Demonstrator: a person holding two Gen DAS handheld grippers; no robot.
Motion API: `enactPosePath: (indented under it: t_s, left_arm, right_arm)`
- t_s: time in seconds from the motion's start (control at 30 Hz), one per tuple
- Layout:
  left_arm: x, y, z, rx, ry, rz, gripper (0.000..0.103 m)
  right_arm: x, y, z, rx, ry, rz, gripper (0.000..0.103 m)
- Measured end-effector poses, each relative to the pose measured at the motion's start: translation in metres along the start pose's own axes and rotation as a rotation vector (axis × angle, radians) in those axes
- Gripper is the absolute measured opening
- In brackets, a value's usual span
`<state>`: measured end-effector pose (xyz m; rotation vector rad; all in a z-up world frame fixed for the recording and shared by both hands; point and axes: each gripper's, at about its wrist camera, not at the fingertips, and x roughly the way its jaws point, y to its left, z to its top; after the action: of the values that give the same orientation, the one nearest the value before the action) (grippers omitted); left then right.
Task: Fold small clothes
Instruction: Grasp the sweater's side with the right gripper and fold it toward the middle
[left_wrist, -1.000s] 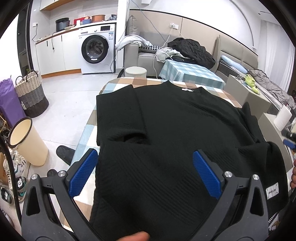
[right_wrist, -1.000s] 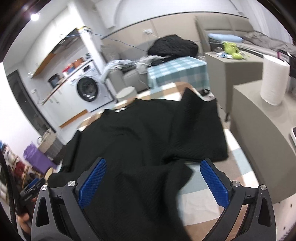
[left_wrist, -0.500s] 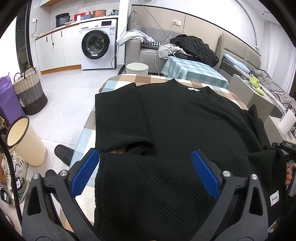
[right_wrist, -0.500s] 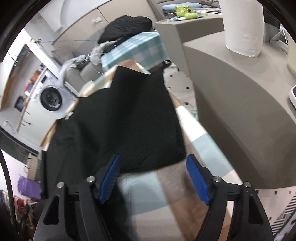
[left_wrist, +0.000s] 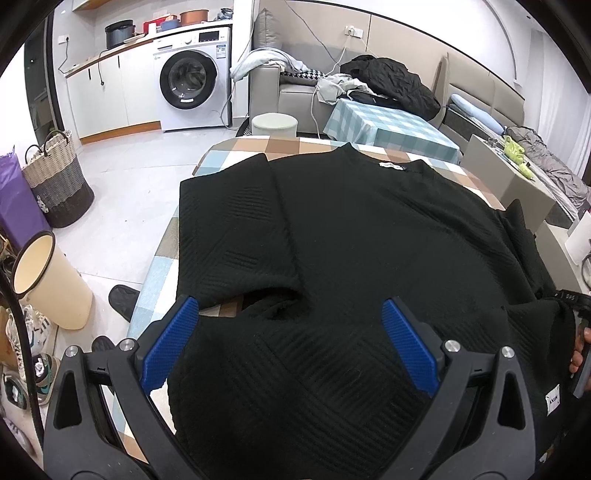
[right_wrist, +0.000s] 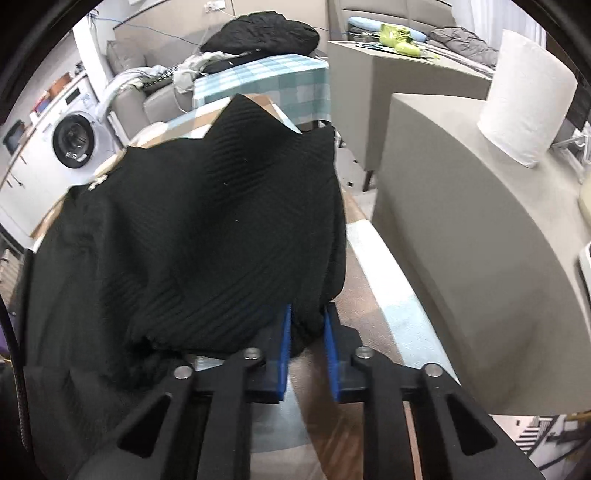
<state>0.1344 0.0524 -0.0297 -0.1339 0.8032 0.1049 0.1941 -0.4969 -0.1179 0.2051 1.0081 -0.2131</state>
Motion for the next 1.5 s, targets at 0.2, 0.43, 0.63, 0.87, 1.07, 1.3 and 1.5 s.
enactPosePath:
  t_s: [0.2, 0.43, 0.63, 0.87, 1.07, 1.3, 1.5]
  left_arm:
    - [0.007, -0.006, 0.005, -0.002, 0.002, 0.010, 0.099]
    - [0.005, -0.008, 0.006, -0.007, -0.014, -0.002, 0.099]
    - [-0.001, 0.002, 0.002, -0.021, -0.032, -0.019, 0.099]
    - [-0.006, 0.020, -0.002, -0.052, -0.049, -0.009, 0.099]
    - [-0.005, 0.032, -0.006, -0.086, -0.048, -0.003, 0.099]
    - [-0.003, 0.036, -0.010, -0.101, -0.042, -0.013, 0.099]
    - [-0.006, 0.035, -0.010, -0.095, -0.044, -0.025, 0.099]
  right_arm:
    - [-0.034, -0.025, 0.009, 0.118, -0.121, 0.099, 0.014]
    - [-0.072, -0.022, 0.028, 0.186, -0.243, 0.298, 0.014]
    - [-0.088, 0.037, 0.043, 0.114, -0.297, 0.437, 0.014]
    - [-0.078, 0.158, 0.036, -0.115, -0.168, 0.674, 0.014]
    - [-0.061, 0.174, 0.015, -0.198, -0.052, 0.620, 0.043]
    - [-0.035, 0.116, 0.017, 0.032, 0.011, 0.406, 0.046]
    - [-0.026, 0.071, 0.020, 0.240, 0.030, 0.373, 0.050]
